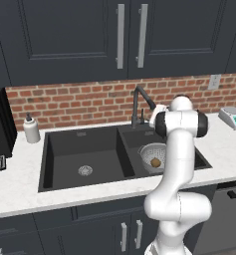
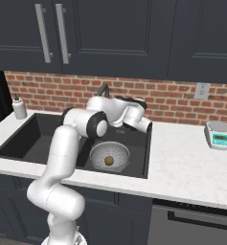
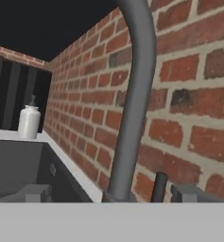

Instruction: Put the colander in the sink, put the kiwi in the colander, and turn on the sink faucet and pour water over the colander.

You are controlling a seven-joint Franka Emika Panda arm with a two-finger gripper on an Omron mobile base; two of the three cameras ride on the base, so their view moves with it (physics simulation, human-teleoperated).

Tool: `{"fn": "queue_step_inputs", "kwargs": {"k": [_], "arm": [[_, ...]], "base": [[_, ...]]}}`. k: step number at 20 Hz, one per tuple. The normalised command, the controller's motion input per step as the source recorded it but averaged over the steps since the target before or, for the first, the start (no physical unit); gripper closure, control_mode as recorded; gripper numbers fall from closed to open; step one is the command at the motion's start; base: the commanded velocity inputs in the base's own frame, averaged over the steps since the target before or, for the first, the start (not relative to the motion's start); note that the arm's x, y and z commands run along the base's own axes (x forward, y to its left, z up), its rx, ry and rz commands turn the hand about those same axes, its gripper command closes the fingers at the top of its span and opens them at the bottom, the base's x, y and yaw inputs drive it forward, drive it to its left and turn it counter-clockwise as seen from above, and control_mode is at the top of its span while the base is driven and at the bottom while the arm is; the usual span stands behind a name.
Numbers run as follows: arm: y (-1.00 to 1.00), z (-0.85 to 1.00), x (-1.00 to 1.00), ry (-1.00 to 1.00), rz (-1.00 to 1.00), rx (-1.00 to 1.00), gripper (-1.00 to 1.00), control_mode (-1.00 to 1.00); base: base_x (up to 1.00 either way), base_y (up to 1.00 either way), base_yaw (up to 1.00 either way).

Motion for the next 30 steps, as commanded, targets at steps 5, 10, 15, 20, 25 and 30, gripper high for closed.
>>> {"fn": "queue_step_inputs", "kwargs": {"k": [5, 10, 15, 20, 25, 30], "arm": [[-0.04, -0.12, 0.37, 0.0, 0.0, 0.0, -1.0, -1.0], [0.0, -0.08, 0.35, 0.0, 0.0, 0.0, -1.0, -1.0], [0.0, -0.11, 0.15, 0.0, 0.04, 0.0, -1.0, -1.0], [0.0, -0.09, 0.13, 0.0, 0.04, 0.0, -1.0, -1.0], [0.02, -0.06, 0.15, 0.0, 0.05, 0.0, -1.0, -1.0], [0.09, 0.0, 0.11, 0.0, 0.06, 0.01, -1.0, -1.0]], "base": [[0.0, 0.0, 0.0], [0.0, 0.0, 0.0], [0.0, 0.0, 0.0], [0.0, 0.0, 0.0], [0.0, 0.0, 0.0], [0.0, 0.0, 0.0]]}}
